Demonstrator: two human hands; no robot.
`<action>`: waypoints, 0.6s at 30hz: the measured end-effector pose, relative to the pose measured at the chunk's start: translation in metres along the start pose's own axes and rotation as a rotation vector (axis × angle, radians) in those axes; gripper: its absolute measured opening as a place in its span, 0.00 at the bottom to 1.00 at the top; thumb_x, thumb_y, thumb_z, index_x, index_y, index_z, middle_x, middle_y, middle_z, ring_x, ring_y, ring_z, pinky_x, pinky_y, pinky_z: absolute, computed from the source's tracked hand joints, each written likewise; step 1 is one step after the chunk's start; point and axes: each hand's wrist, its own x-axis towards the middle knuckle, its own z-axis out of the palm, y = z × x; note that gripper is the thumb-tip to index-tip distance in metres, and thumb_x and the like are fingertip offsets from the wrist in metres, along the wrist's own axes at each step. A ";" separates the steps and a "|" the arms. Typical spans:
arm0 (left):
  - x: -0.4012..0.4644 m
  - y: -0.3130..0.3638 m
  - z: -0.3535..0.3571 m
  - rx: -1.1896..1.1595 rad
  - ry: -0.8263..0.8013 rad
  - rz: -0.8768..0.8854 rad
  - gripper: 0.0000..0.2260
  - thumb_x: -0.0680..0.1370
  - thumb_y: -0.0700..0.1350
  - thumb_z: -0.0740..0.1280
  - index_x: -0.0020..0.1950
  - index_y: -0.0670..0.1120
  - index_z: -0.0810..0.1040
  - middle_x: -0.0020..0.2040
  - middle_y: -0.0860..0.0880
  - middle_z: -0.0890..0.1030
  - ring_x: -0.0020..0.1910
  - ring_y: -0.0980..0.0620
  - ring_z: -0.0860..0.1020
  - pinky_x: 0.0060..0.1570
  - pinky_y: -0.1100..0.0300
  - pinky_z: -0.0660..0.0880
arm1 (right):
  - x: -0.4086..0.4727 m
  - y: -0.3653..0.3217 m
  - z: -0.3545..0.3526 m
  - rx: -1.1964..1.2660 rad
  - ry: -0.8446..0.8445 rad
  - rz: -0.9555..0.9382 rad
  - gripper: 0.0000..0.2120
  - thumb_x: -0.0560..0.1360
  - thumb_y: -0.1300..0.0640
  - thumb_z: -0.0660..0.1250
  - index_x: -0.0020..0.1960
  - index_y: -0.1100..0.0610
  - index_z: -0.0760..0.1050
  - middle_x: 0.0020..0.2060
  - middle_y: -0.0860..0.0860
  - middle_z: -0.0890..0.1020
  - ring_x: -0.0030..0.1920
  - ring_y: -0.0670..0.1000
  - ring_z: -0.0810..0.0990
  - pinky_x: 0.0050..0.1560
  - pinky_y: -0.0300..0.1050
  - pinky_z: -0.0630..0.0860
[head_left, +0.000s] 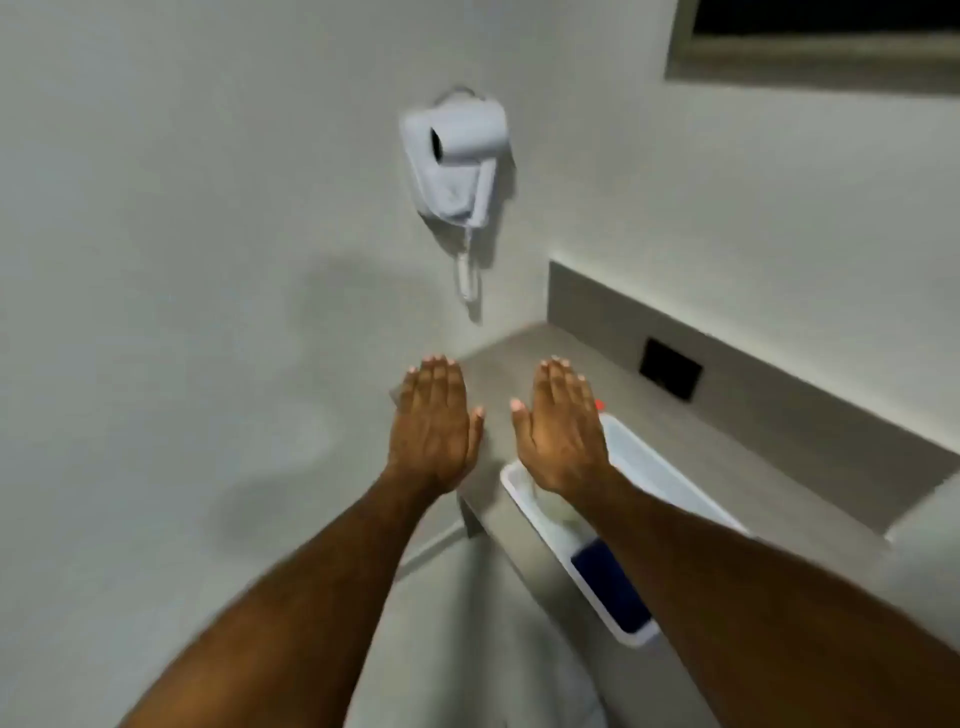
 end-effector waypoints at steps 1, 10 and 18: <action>-0.009 0.018 0.019 -0.020 -0.072 0.007 0.27 0.80 0.50 0.56 0.69 0.29 0.69 0.68 0.29 0.72 0.69 0.31 0.70 0.72 0.38 0.62 | -0.018 0.020 0.011 -0.020 0.016 0.078 0.30 0.82 0.47 0.52 0.74 0.68 0.60 0.74 0.66 0.64 0.75 0.64 0.62 0.76 0.59 0.56; -0.078 0.137 0.124 -0.235 -0.623 0.092 0.16 0.81 0.52 0.58 0.45 0.45 0.80 0.43 0.45 0.84 0.45 0.43 0.81 0.60 0.50 0.72 | -0.131 0.156 0.078 -0.171 -0.275 0.318 0.11 0.78 0.53 0.61 0.48 0.61 0.76 0.44 0.57 0.84 0.45 0.57 0.81 0.53 0.52 0.74; -0.060 0.158 0.155 -0.218 -0.938 0.024 0.12 0.77 0.50 0.64 0.54 0.44 0.79 0.54 0.46 0.83 0.63 0.45 0.75 0.73 0.35 0.41 | -0.102 0.164 0.078 -0.117 -0.556 0.518 0.17 0.70 0.51 0.73 0.53 0.57 0.72 0.48 0.54 0.82 0.50 0.56 0.81 0.56 0.52 0.74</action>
